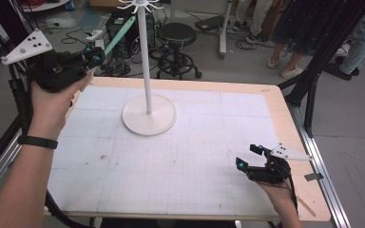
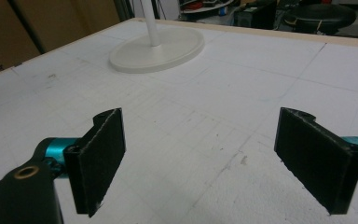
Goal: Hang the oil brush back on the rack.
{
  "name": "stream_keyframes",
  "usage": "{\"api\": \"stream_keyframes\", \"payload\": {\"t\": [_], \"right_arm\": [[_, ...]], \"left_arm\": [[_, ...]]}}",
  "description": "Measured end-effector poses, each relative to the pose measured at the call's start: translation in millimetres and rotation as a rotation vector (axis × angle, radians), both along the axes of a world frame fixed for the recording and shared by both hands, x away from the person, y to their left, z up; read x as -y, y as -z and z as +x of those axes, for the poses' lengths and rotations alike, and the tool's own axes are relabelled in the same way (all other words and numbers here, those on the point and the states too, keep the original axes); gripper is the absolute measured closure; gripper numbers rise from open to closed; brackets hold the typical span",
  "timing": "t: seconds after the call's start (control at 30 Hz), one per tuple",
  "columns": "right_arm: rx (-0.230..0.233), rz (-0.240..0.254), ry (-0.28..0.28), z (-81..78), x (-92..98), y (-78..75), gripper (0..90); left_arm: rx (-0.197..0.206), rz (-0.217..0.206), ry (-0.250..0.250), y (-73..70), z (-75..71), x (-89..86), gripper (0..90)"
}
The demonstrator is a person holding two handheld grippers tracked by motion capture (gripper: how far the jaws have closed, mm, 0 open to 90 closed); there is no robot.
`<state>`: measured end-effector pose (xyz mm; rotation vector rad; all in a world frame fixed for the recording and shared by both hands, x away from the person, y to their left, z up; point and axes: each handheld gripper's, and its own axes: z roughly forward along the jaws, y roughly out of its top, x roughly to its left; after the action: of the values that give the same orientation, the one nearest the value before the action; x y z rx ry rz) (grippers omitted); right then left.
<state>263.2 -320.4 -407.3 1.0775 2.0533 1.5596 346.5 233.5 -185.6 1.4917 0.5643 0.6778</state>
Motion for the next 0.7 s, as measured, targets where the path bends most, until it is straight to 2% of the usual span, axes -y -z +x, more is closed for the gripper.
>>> {"api": "stream_keyframes", "payload": {"t": [0.13,0.27,0.37,0.43,0.47,0.7], "right_arm": [[0.001,-0.002,-0.004,0.2,-0.3,0.2,15.5],[0.001,-0.002,-0.006,0.1,-1.4,0.0,15.5],[-0.002,0.0,-0.008,-0.4,-1.6,-0.1,15.5],[-0.002,0.001,-0.008,-0.7,-1.2,-0.2,15.5],[0.003,-0.002,-0.006,-0.5,-0.5,0.0,15.5],[0.002,0.003,0.0,-1.7,1.9,-0.2,15.5]], "left_arm": [[0.018,0.006,-0.022,-4.9,1.9,0.6,82.3],[0.016,0.017,-0.029,-7.4,5.9,5.0,82.3],[0.016,0.03,-0.035,-7.4,7.4,7.4,82.3],[0.018,0.024,-0.043,-6.8,8.2,8.2,82.3],[0.017,0.039,-0.05,-6.0,9.5,9.0,82.3],[0.007,0.045,-0.062,-3.4,14.1,8.9,82.3]]}}
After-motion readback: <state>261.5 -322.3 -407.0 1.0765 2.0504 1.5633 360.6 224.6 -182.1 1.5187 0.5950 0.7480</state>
